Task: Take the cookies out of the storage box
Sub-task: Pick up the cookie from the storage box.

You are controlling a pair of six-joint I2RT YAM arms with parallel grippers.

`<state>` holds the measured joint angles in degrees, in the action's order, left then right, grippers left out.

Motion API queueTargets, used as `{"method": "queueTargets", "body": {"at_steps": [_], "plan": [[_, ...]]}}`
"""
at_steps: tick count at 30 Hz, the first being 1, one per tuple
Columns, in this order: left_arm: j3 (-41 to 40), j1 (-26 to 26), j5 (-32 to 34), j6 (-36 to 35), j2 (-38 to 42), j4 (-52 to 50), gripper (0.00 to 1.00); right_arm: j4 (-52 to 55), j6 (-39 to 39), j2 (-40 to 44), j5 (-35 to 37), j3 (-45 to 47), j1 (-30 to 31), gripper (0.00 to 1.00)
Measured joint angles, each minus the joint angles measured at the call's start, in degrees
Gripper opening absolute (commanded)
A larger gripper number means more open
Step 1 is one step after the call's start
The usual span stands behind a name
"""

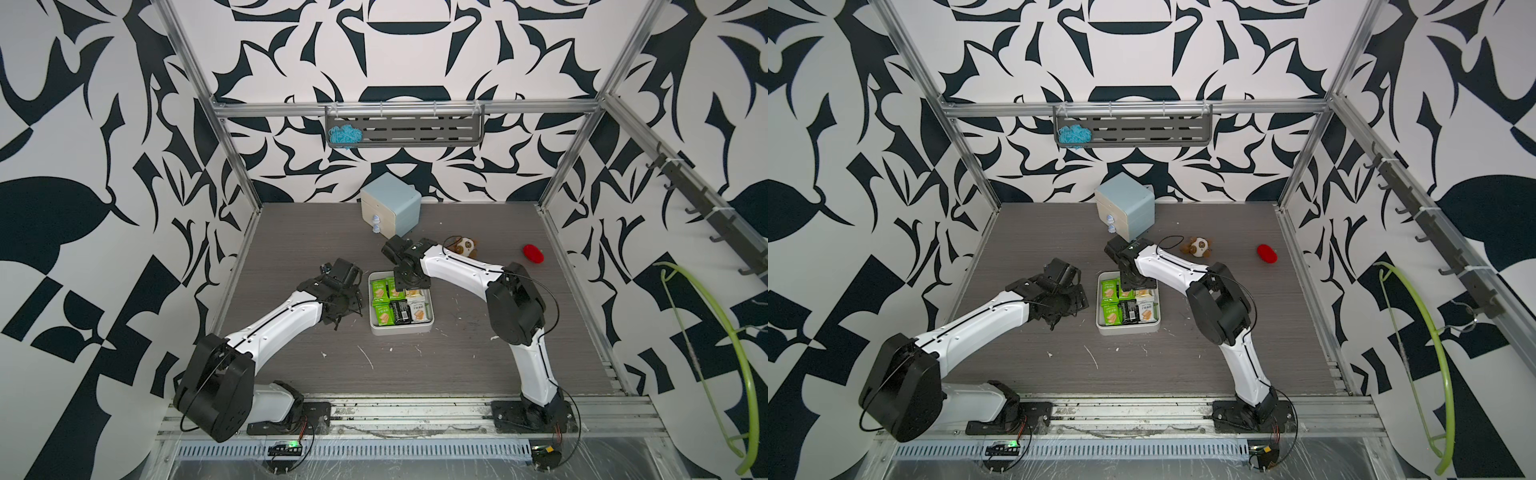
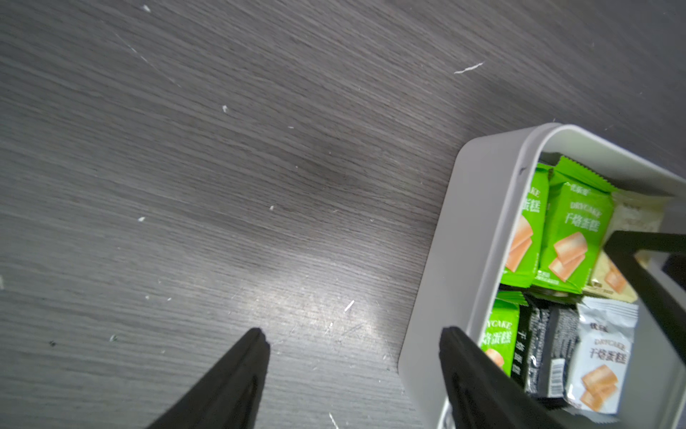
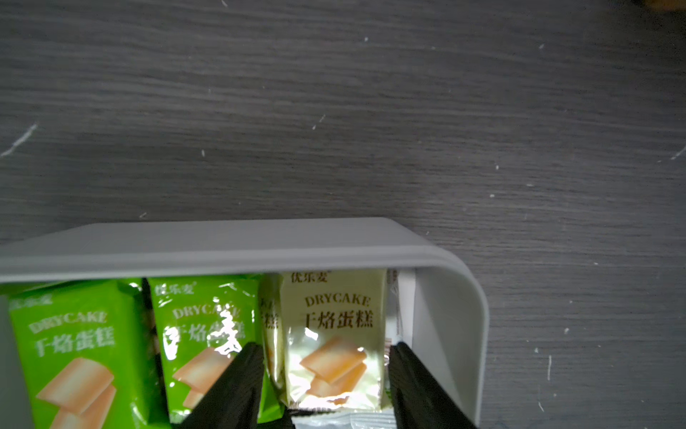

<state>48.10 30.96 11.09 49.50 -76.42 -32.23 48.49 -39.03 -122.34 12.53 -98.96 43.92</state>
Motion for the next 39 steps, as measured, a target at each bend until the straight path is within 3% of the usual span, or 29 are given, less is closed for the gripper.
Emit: {"method": "queueTargets", "body": {"at_steps": [39], "plan": [[0.33, -0.37, -0.26, 0.22, 1.25, -1.88, 0.80, -0.04, 0.79, -0.85, -3.43, -0.55, -1.73, 0.48]]}}
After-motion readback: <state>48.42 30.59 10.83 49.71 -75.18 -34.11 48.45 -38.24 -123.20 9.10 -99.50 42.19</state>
